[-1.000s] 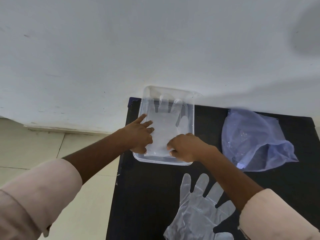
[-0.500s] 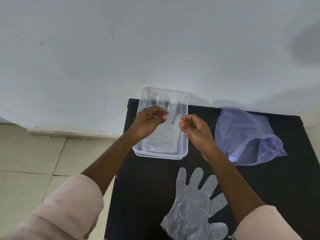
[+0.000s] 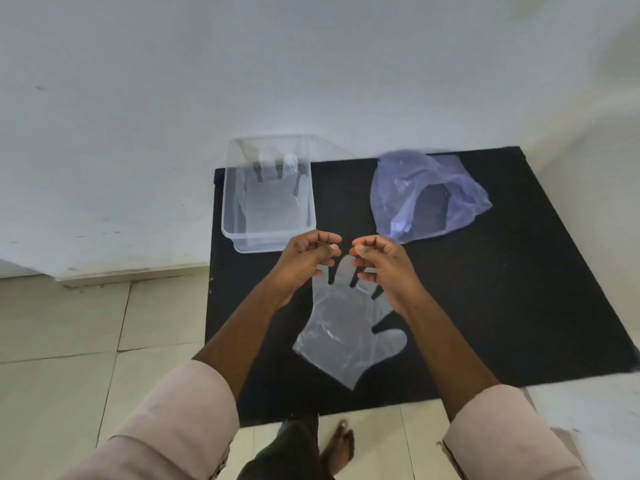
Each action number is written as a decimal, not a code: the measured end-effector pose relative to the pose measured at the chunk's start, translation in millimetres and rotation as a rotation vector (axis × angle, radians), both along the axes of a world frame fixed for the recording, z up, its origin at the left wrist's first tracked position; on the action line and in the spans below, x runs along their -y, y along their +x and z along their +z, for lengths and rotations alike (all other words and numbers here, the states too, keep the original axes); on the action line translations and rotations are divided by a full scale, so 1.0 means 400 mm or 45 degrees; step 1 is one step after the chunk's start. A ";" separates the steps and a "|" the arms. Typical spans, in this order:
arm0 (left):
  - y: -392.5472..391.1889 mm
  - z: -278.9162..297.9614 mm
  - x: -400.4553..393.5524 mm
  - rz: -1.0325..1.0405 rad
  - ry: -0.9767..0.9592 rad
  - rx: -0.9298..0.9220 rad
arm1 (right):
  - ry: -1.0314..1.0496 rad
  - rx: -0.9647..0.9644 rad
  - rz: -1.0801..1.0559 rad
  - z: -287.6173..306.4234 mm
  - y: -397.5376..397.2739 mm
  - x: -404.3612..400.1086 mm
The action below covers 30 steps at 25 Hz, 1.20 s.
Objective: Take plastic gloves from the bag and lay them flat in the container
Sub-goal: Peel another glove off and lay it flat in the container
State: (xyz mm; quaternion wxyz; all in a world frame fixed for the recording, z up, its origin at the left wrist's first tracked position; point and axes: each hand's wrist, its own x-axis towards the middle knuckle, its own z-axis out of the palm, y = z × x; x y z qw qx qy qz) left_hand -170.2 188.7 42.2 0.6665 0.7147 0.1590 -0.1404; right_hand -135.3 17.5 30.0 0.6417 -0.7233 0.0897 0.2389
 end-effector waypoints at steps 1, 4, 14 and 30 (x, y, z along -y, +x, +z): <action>-0.027 -0.010 0.018 -0.003 0.010 -0.021 | -0.016 -0.021 -0.011 -0.012 -0.035 0.021; -0.100 -0.047 0.061 -0.019 0.017 -0.080 | -0.077 -0.102 -0.002 -0.050 -0.123 0.069; -0.281 -0.260 0.020 0.196 0.740 -0.210 | -0.826 -0.433 0.261 -0.235 -0.325 0.097; -0.310 -0.309 -0.030 -0.246 0.723 -0.147 | -0.354 -0.595 -0.154 -0.218 -0.307 0.080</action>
